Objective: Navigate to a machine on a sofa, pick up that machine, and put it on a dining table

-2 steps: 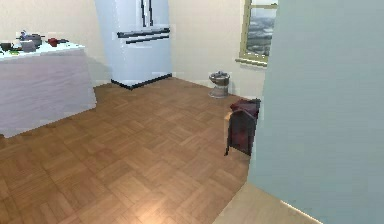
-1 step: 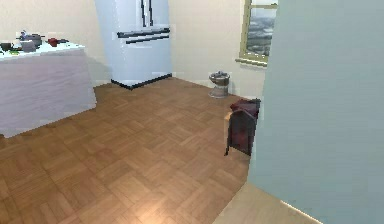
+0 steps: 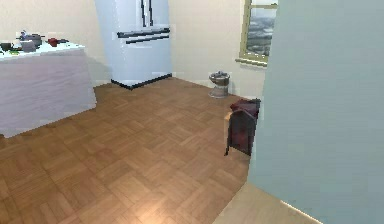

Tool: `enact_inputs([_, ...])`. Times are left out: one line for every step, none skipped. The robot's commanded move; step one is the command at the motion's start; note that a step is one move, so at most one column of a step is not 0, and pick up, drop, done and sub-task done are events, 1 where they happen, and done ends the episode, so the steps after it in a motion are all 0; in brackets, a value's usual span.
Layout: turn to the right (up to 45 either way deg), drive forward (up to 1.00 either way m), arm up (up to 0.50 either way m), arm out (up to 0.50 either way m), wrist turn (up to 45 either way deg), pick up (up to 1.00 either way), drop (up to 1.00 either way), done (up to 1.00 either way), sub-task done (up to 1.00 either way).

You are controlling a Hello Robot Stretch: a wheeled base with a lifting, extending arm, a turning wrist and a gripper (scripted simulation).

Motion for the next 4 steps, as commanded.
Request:
enact_inputs([0.0,0.00,0.00,0.00,-45.0,0.00,0.00,0.00,0.00])
enact_inputs([0.0,0.00,0.00,0.00,-45.0,0.00,0.00,0.00,0.00])
enact_inputs([0.0,0.00,0.00,0.00,-30.0,0.00,0.00,0.00,0.00])
enact_inputs([0.0,0.00,0.00,-0.14,0.0,0.00,0.00,0.00,0.00])
